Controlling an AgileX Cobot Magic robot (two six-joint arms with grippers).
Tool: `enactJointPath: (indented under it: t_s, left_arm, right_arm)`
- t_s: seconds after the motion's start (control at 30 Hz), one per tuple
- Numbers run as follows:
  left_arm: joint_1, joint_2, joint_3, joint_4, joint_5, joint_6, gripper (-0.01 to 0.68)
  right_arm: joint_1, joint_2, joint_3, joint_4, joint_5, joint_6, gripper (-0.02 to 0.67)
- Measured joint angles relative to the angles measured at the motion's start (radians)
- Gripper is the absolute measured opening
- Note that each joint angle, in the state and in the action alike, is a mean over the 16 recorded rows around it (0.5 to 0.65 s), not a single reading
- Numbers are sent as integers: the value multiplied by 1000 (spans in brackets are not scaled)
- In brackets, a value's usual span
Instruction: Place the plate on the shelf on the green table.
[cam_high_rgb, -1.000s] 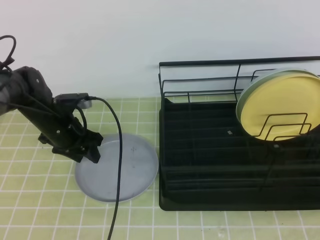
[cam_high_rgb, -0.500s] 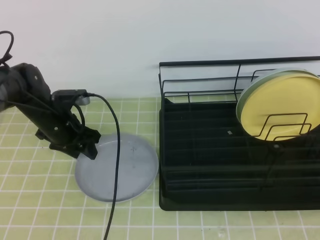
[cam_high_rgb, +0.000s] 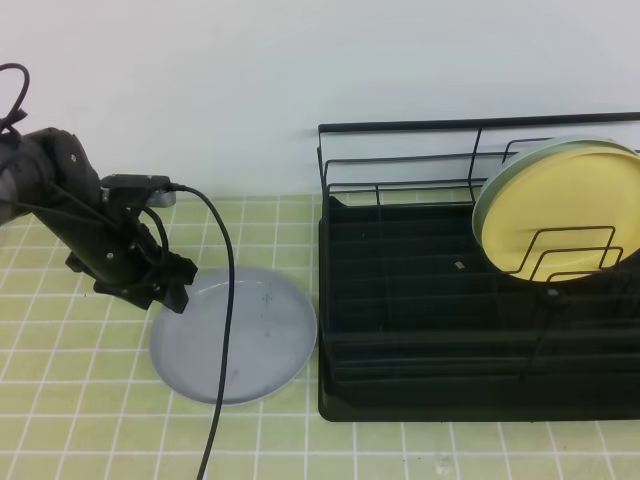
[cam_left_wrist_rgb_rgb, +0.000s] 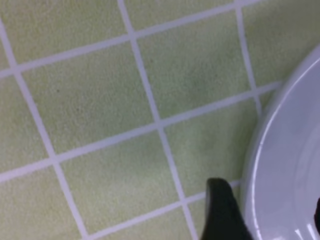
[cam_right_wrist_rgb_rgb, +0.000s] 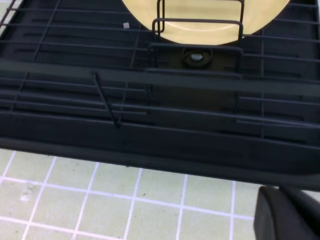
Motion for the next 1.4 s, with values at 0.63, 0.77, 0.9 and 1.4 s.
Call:
enactJointPath:
  t_s: [0.63, 0.77, 0.9, 1.4]
  left_arm:
    - [0, 26, 4, -19, 18, 0, 350]
    - [1, 33, 4, -25, 28, 0, 301]
    - [1, 40, 3, -22, 38, 2, 215]
    - [2, -31, 2, 118, -7, -30, 0]
  right_arm:
    - [0, 0, 0, 12, 0, 0, -3]
    - [0, 0, 0, 18, 0, 0, -3]
    - [0, 0, 0, 23, 0, 0, -3]
    - [0, -1, 2, 32, -8, -1, -3]
